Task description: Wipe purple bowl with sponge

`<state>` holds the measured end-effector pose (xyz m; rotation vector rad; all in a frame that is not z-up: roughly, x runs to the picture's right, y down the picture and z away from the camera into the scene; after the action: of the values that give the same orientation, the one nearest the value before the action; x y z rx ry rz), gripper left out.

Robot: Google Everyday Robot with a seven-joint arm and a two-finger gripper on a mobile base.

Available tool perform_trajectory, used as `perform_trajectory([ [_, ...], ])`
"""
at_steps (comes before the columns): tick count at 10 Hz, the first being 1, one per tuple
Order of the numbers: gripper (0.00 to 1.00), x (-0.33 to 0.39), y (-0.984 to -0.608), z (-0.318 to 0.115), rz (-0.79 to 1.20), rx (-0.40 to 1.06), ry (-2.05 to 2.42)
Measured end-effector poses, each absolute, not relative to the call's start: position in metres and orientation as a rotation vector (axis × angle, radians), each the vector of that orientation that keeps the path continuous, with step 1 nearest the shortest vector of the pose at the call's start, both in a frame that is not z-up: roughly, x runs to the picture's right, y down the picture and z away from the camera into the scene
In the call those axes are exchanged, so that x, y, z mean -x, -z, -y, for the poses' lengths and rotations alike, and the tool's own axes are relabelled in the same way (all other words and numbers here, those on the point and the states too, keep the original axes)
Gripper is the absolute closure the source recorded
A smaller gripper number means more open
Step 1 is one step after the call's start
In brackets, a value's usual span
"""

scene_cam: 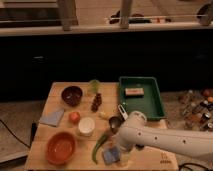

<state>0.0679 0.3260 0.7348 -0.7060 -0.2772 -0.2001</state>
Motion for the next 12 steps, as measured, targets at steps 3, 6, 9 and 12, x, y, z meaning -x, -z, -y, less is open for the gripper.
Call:
perform_trajectory([
  [3, 0.20, -0.062, -0.739, -0.333, 0.271, 0.706, 0.205],
  [6, 0.31, -0.058, -0.745, -0.339, 0.263, 0.714, 0.211],
  [9, 0.61, -0.058, -0.748, -0.340, 0.258, 0.717, 0.213],
  [12, 0.88, -0.060, -0.744, -0.337, 0.251, 0.714, 0.219],
])
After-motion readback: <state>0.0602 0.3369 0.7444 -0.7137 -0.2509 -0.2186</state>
